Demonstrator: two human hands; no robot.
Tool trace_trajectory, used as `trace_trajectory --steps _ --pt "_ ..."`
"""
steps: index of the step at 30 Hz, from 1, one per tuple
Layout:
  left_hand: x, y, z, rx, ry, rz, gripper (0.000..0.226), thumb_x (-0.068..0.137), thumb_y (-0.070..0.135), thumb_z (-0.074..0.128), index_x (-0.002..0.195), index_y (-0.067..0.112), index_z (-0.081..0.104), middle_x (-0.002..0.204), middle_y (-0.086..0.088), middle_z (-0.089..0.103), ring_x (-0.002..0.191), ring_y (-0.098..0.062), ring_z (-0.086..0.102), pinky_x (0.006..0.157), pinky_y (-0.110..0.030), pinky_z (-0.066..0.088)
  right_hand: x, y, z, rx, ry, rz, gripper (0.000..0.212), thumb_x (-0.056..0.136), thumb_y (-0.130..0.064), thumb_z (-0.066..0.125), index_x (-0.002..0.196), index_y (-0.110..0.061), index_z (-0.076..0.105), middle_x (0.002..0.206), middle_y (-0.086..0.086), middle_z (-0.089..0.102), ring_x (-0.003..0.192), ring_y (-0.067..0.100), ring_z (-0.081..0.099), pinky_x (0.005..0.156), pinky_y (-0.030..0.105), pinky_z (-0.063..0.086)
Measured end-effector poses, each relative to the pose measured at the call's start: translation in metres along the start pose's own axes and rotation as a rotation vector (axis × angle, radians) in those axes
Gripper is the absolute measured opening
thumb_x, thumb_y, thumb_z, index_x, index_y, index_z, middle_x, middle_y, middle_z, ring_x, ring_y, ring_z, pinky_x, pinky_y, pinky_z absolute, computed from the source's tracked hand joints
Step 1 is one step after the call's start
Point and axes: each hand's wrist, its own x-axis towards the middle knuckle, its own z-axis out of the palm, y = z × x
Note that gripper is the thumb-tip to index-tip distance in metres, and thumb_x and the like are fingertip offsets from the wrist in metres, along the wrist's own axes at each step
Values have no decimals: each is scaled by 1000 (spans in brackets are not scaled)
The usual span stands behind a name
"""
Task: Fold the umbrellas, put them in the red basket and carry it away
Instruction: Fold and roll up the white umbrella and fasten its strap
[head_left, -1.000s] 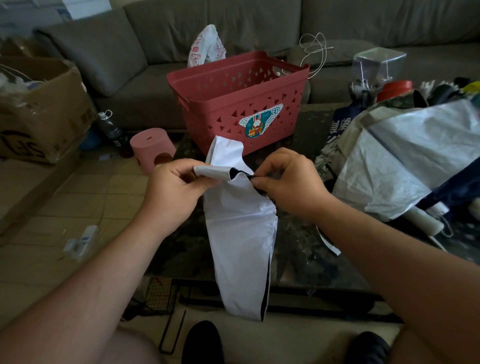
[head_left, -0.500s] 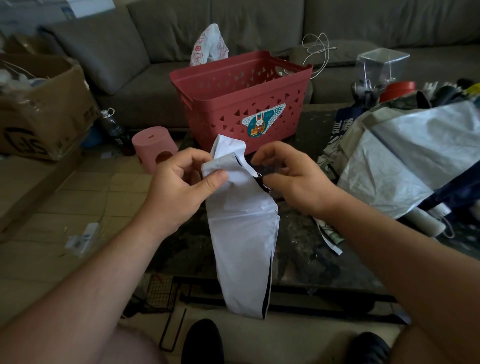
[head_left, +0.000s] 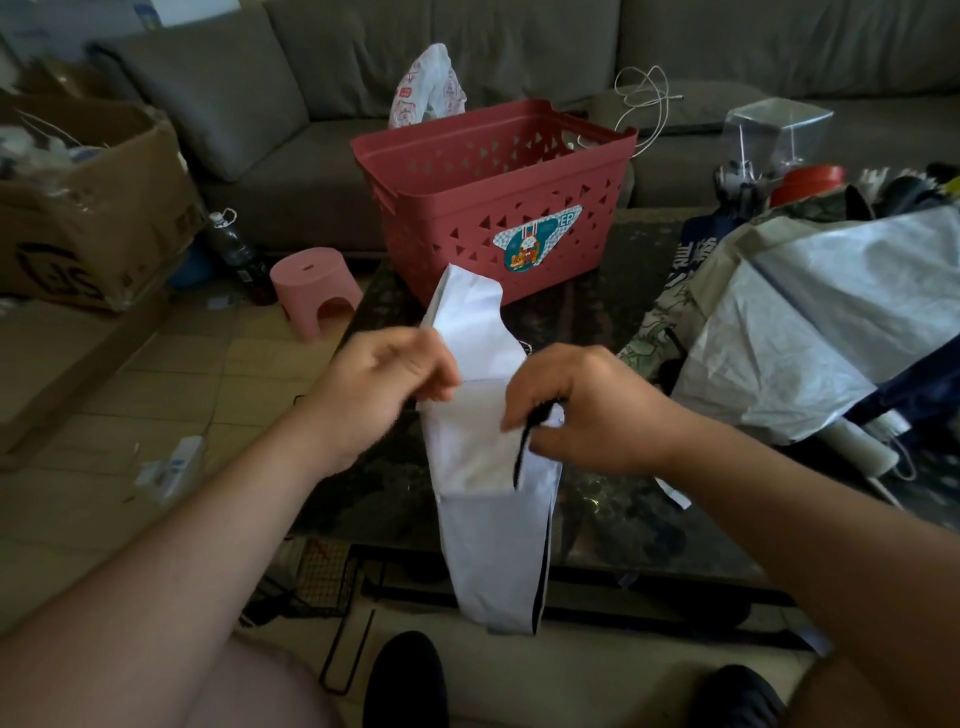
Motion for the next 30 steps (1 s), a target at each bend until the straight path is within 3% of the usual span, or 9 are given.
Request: trace_trajectory --steps 3,6,10,12,17,20,23,26,30 --pt "2 -32 11 482 -33 34 5 91 42 79 93 37 77 96 12 72 93 -9 65 89 -46 56 -14 1 16 -138 -174 -53 25 69 -18 69 88 -32 78 96 -14 71 91 10 64 84 34 53" --pt "3 -50 17 713 -148 88 18 86 47 79 103 42 75 105 18 67 103 -6 57 97 -41 50 -26 7 37 -378 -283 -58 24 72 -29 62 92 -37 72 104 -15 65 99 19 56 76 44 51" --pt "2 -53 21 837 -218 72 31 78 59 82 104 44 73 104 18 59 101 -5 45 97 -36 45 -38 9 47 -520 -396 -45 31 71 -34 58 98 -40 71 111 -19 61 108 18 52 76 39 45" --pt "-1 -51 21 953 -302 75 42 71 72 79 103 45 69 104 18 50 104 -6 39 95 -35 37 -40 7 47 -485 -370 -26 30 71 -36 56 96 -39 73 110 -20 63 107 16 53 77 39 45" --pt "-3 -40 26 1133 -474 61 48 66 80 74 95 45 60 107 17 37 110 -9 31 94 -35 30 -31 0 58 -509 19 -75 17 89 -37 61 83 -25 72 95 -3 61 88 27 54 67 41 47" --pt "5 -33 12 1017 -561 11 36 71 69 79 94 43 69 106 23 47 108 -5 40 96 -34 38 -30 -1 68 -598 -45 15 43 88 -56 59 122 -31 66 126 7 57 118 35 53 91 51 50" --pt "26 -44 -10 663 -309 -119 12 81 44 86 84 35 77 89 17 71 87 -1 64 85 -37 56 -35 3 71 -659 -311 229 90 85 -84 36 162 -39 22 169 10 22 154 45 17 118 71 21" --pt "53 -67 -15 461 177 -227 10 88 40 80 88 34 72 87 11 71 82 -9 66 77 -35 55 -40 9 74 -640 -430 263 93 84 -92 20 161 -49 -7 174 2 -14 157 41 -15 118 74 -2" --pt "88 -73 5 332 361 -375 33 90 50 75 113 29 64 103 7 66 93 -14 64 83 -34 54 -30 1 62 -603 -387 283 88 86 -92 22 161 -50 1 174 -2 -6 158 37 -10 119 75 -3"
